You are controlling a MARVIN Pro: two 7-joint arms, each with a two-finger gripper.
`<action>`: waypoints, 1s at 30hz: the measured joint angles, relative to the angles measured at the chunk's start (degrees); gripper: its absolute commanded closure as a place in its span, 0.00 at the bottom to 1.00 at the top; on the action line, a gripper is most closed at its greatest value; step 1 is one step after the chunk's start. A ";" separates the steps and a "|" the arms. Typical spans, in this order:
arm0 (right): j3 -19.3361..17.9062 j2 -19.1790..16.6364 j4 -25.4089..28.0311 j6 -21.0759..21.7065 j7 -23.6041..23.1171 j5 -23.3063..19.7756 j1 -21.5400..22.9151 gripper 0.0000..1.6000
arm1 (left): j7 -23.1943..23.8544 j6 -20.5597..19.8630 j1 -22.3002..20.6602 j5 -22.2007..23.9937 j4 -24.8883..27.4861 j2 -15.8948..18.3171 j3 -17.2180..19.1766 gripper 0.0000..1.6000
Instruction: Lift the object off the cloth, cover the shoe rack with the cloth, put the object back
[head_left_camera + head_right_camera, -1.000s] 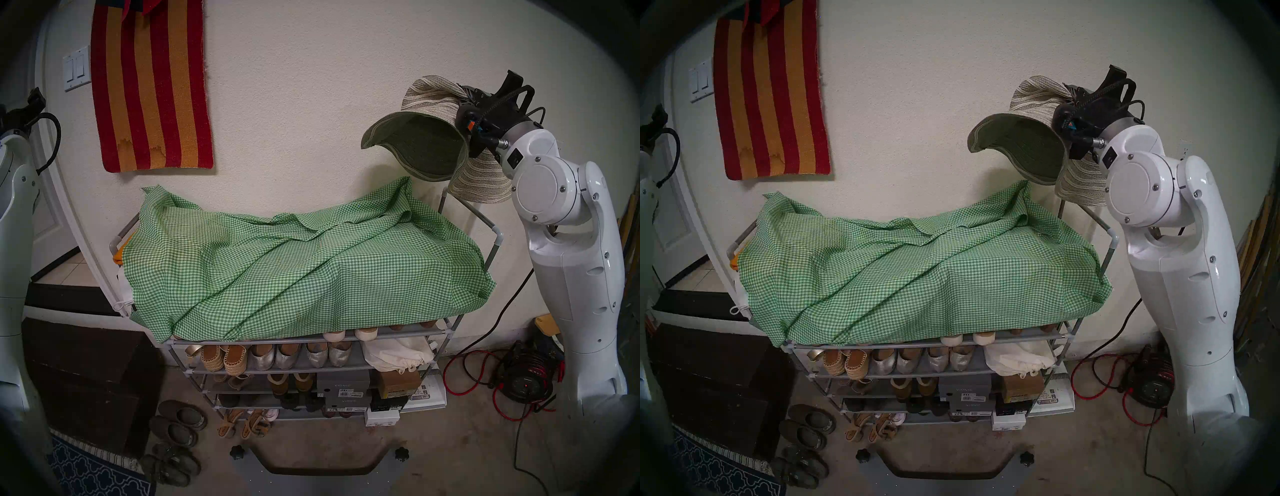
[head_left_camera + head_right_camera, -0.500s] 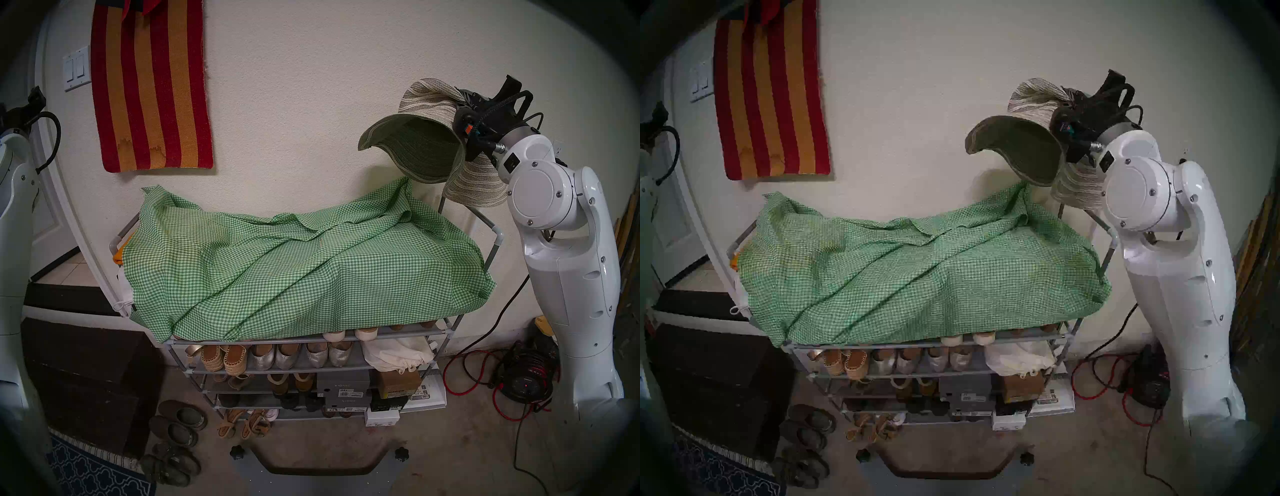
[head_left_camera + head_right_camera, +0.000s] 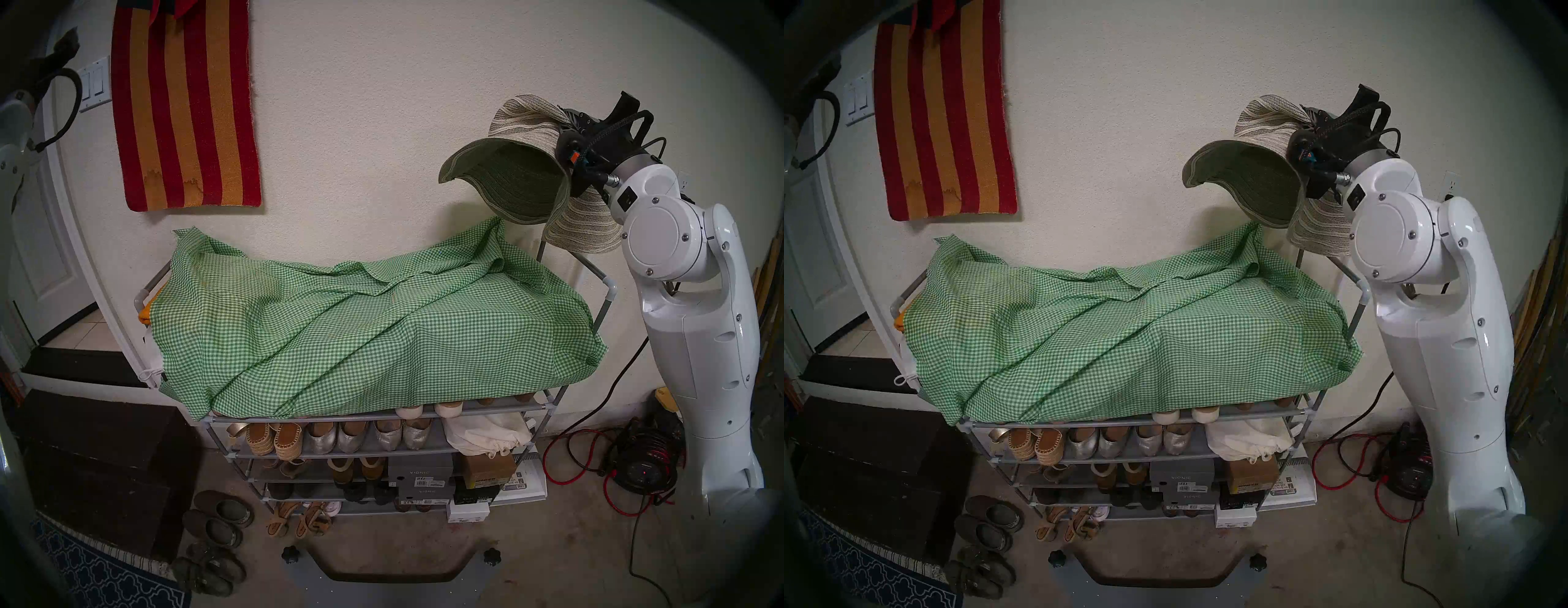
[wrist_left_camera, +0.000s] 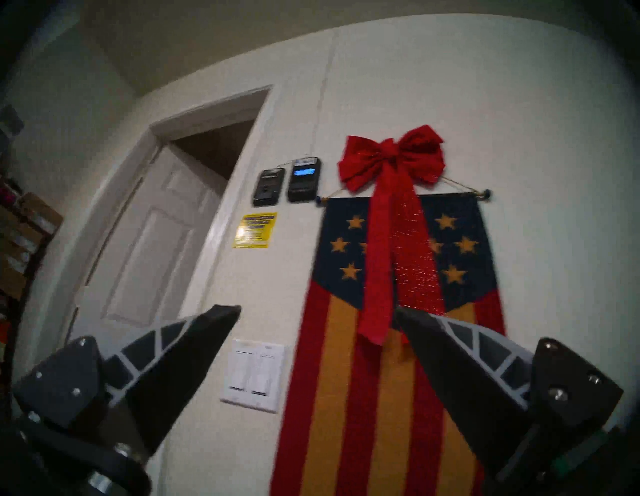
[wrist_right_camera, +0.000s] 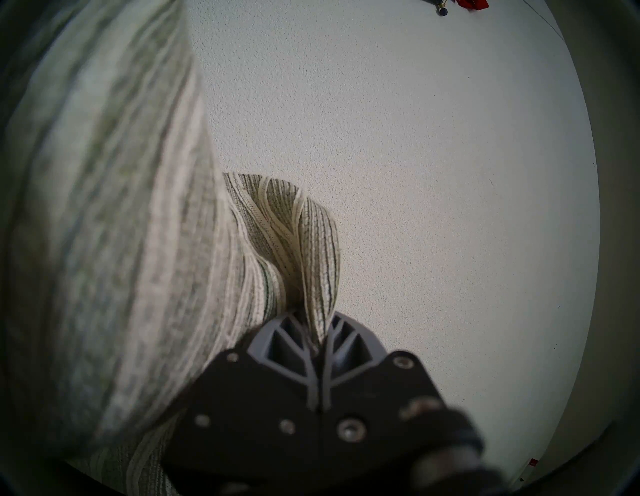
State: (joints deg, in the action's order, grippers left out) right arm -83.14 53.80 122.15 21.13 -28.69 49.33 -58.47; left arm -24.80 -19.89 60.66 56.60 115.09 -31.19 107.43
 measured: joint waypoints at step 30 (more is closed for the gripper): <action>-0.25 0.47 -0.01 -0.88 0.00 0.70 0.00 1.00 | 10.41 -10.41 -11.95 5.30 -0.58 -2.03 -28.18 0.00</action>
State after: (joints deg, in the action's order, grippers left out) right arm -83.39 54.27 122.13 20.25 -28.69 50.04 -58.47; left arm -14.39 -30.30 48.71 61.90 114.51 -33.22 79.25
